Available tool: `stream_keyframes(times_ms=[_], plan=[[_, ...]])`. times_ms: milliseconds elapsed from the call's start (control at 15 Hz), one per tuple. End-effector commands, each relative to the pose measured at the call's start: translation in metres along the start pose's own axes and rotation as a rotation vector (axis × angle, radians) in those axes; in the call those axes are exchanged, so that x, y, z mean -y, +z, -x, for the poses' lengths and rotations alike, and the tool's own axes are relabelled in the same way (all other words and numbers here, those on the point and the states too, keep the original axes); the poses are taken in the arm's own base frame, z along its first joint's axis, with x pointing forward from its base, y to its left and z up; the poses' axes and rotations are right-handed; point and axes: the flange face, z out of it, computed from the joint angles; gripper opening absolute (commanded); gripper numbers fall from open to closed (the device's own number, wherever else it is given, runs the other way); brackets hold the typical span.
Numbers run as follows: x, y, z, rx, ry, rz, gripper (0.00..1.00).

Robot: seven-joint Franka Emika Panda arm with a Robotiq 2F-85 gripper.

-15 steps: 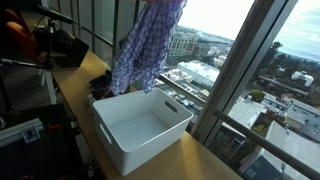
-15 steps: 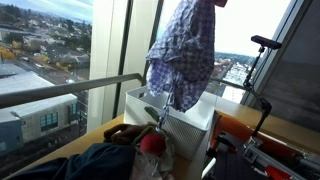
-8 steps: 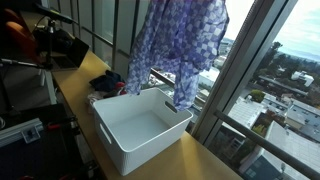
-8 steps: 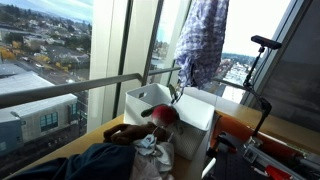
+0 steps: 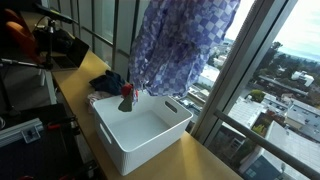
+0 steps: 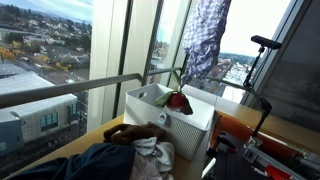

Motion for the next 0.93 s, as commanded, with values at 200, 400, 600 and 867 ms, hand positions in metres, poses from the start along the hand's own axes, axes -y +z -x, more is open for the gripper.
stream_keyframes(times_ms=[200,400,600,867], plan=[[0.003,-0.012,-0.009,-0.041,-0.022,-0.002,0.0],[0.009,0.011,-0.01,-0.006,-0.034,-0.015,0.0],[0.011,0.045,-0.01,0.047,-0.037,-0.03,0.0],[0.013,0.088,-0.005,0.126,-0.036,-0.053,0.0]])
